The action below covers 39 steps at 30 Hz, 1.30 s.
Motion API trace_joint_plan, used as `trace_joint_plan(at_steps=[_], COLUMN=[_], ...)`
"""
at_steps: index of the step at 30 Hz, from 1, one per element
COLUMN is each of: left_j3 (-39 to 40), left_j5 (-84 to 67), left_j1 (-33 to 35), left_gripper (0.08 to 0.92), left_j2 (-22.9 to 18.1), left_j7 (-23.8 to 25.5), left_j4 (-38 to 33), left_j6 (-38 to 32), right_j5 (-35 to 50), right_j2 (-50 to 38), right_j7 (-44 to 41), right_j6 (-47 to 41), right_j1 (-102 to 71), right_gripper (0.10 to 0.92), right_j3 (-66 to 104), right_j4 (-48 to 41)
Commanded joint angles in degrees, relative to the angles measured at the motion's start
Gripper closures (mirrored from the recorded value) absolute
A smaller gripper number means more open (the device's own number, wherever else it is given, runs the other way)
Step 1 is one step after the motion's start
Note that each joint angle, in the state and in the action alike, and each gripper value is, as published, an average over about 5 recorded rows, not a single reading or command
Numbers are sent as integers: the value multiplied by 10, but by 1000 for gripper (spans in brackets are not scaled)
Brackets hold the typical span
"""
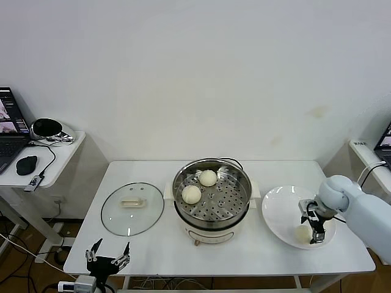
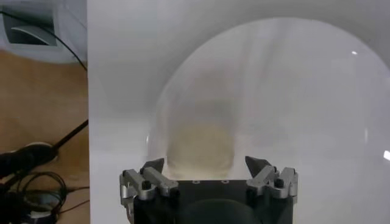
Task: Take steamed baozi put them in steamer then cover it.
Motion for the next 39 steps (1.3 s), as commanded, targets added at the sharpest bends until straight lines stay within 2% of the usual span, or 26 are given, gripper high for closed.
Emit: trace_joint_plan(at_steps=[1, 11, 20, 31, 36, 39], left_j3=[3, 21, 22, 13, 6, 1], left_j5=[0, 4, 5, -1, -6, -8], left_j1=[0, -13, -22, -24, -21, -21], left_gripper=[177, 177, 177, 177, 177, 177], left_j2=[0, -3, -5, -5, -10, -11], left_j7=[0, -2, -4, -4, -5, -5], left_j4=[2, 14, 15, 11, 1, -2], left_j6=[0, -1, -3, -2, 1, 1], right_j5=[2, 64, 164, 286, 299, 272], right_j2=[0, -35, -18, 182, 238, 255], right_j7=[5, 4, -24, -87, -88, -82], right_j6=[-2, -9, 9, 242, 335, 372], right_j1=[-2, 76, 292, 540, 548, 536], right_gripper=[412, 477, 507, 502, 499, 499], right_j3=[0, -28, -129, -234, -243, -255], right_j4=[-1, 17, 0, -141, -114, -68])
